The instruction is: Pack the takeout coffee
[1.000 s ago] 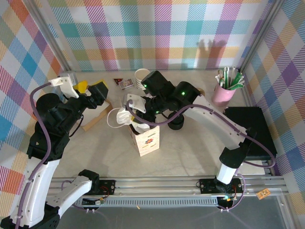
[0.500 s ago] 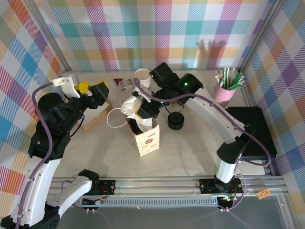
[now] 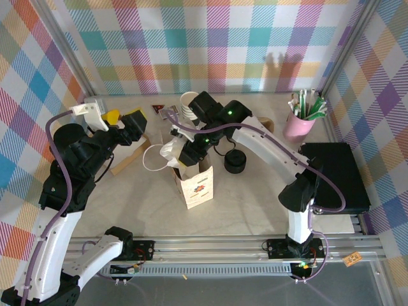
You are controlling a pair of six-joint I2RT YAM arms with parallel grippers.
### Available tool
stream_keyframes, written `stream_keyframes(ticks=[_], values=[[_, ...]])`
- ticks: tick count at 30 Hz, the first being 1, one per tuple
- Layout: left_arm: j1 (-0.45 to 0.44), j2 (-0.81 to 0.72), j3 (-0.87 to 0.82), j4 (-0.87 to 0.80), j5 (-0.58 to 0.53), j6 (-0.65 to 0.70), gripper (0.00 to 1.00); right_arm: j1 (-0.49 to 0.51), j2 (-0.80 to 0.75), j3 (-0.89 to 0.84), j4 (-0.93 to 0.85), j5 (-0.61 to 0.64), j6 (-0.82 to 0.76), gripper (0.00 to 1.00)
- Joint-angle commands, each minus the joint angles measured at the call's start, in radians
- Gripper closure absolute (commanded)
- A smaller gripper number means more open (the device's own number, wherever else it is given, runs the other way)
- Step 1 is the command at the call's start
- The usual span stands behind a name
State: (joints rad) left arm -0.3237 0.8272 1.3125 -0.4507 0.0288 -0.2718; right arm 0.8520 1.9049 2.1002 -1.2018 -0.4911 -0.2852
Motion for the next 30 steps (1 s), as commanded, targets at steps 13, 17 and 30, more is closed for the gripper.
stream_keyframes(ticks=[13,17,30], values=[[0.006,0.012,0.028,-0.042,-0.029,0.036,0.10,0.031,-0.027,0.085,-0.053,0.099,-0.026,0.33],[0.007,0.010,0.025,-0.068,-0.121,0.034,0.10,0.044,-0.042,0.078,-0.049,0.149,-0.051,0.33],[0.006,0.028,-0.014,-0.044,-0.135,0.008,0.11,0.053,-0.044,-0.036,-0.070,0.195,-0.089,0.68]])
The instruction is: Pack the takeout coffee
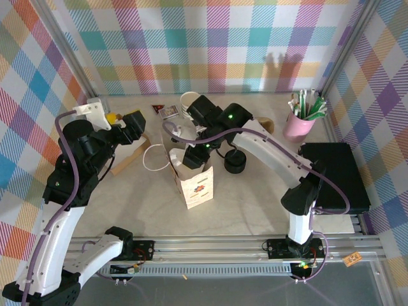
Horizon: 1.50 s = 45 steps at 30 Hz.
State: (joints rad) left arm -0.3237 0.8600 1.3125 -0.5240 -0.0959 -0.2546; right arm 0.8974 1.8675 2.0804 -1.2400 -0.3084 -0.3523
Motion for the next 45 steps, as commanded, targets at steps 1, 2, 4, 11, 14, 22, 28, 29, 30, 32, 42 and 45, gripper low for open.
stream_keyframes(ticks=[1,2,4,11,14,22,28,29,30,32,42,45], values=[[0.007,-0.004,-0.019,0.031,-0.010,-0.012,0.11,0.009,-0.001,-0.012,-0.039,0.023,-0.024,0.68],[0.006,-0.003,-0.021,0.032,-0.010,-0.014,0.11,0.011,0.003,-0.007,-0.044,0.032,-0.024,0.65],[0.006,0.001,-0.022,0.033,-0.010,-0.013,0.11,0.017,0.011,0.019,-0.059,0.049,-0.027,0.54],[0.007,0.004,-0.024,0.034,-0.018,-0.007,0.11,0.037,-0.010,0.114,-0.052,0.104,-0.007,0.37],[0.006,0.002,-0.031,0.032,-0.018,-0.009,0.12,0.044,-0.023,0.125,-0.041,0.127,-0.015,0.37],[0.007,0.004,-0.027,0.025,-0.022,-0.010,0.12,0.046,0.000,0.052,-0.038,0.069,-0.027,0.70],[0.006,0.004,-0.035,-0.015,-0.056,-0.018,0.12,0.046,0.030,-0.008,-0.041,0.095,-0.011,0.78],[0.007,0.005,-0.035,-0.023,-0.065,-0.022,0.12,0.046,0.035,-0.012,-0.044,0.101,-0.009,0.78],[0.007,0.008,-0.035,-0.031,-0.075,-0.026,0.12,0.046,0.040,-0.010,-0.048,0.103,-0.008,0.77],[0.006,0.015,-0.032,-0.053,-0.091,-0.029,0.12,0.046,0.050,0.001,-0.060,0.101,-0.008,0.74],[0.009,0.062,-0.009,-0.240,-0.331,-0.102,0.12,0.047,0.017,0.100,-0.069,0.106,0.026,0.39],[0.014,0.089,0.004,-0.301,-0.416,-0.140,0.12,0.046,-0.011,0.127,-0.065,0.105,0.038,0.32]])
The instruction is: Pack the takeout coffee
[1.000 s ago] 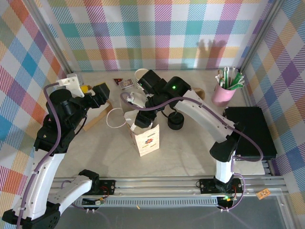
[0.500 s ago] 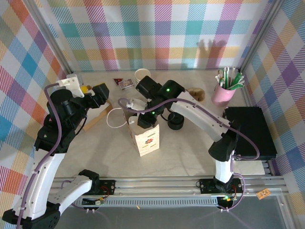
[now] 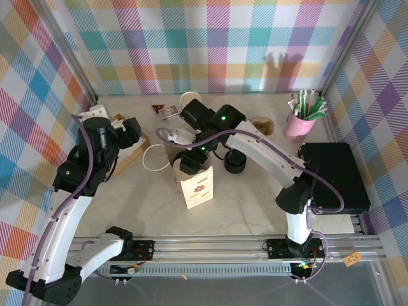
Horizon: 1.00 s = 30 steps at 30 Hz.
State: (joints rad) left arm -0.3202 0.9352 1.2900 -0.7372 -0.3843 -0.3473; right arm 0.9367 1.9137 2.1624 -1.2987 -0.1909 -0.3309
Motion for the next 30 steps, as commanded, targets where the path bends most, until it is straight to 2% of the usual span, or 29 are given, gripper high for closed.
stream_keyframes(ticks=[1,5,8,9,12,13,15,17,22,30], values=[[0.012,0.024,0.032,-0.104,-0.151,-0.059,0.12,0.007,-0.068,0.048,-0.001,-0.014,0.019,0.30],[0.025,0.061,0.039,-0.126,-0.197,-0.088,0.12,0.005,-0.122,0.020,0.036,-0.002,0.019,0.24],[0.049,0.105,0.040,-0.134,-0.216,-0.112,0.12,0.002,-0.148,0.009,0.105,0.065,0.057,0.20],[0.059,0.121,0.044,-0.143,-0.223,-0.128,0.12,0.000,-0.141,0.025,0.125,0.076,0.080,0.21],[0.086,0.164,0.055,-0.144,-0.213,-0.150,0.13,-0.013,-0.075,0.104,0.130,0.104,0.134,0.35],[0.090,0.178,0.058,-0.142,-0.210,-0.153,0.13,-0.013,-0.040,0.147,0.104,0.124,0.140,0.41],[0.095,0.199,0.064,-0.139,-0.211,-0.157,0.13,-0.013,0.056,0.265,0.015,0.151,0.148,0.45],[0.103,0.225,0.074,-0.147,-0.214,-0.161,0.13,-0.013,0.140,0.380,-0.060,0.179,0.168,0.47],[0.153,0.326,0.112,-0.210,-0.223,-0.207,0.12,-0.011,0.134,0.341,-0.020,0.187,0.220,0.45],[0.256,0.448,0.084,-0.150,-0.110,-0.231,0.12,0.012,0.143,0.334,-0.067,0.207,0.264,0.45]])
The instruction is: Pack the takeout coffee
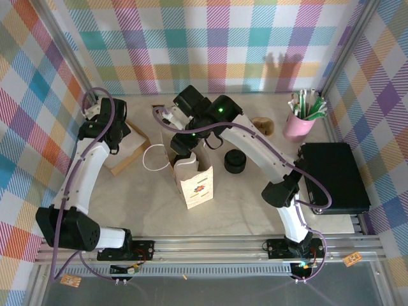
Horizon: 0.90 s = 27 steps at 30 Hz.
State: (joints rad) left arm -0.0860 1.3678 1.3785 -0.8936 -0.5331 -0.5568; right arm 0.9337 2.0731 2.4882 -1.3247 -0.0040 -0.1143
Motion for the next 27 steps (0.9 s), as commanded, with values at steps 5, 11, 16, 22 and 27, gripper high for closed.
stream_keyframes(ticks=[5,11,16,22,27], values=[[0.075,0.077,-0.033,0.039,0.096,-0.040,0.14,0.025,-0.014,0.008,-0.063,0.042,0.054,0.42],[0.116,0.151,-0.025,0.067,0.145,-0.037,0.17,0.032,-0.018,0.013,-0.062,0.052,0.056,0.41],[0.125,0.207,0.007,0.049,0.149,-0.019,0.18,0.032,-0.032,0.013,-0.045,0.043,0.065,0.39],[0.154,0.235,0.016,0.055,0.191,-0.017,0.19,0.032,-0.048,0.012,-0.029,0.040,0.076,0.35],[0.183,0.269,0.037,0.046,0.233,-0.019,0.21,0.032,-0.070,0.011,-0.003,0.044,0.078,0.31]])
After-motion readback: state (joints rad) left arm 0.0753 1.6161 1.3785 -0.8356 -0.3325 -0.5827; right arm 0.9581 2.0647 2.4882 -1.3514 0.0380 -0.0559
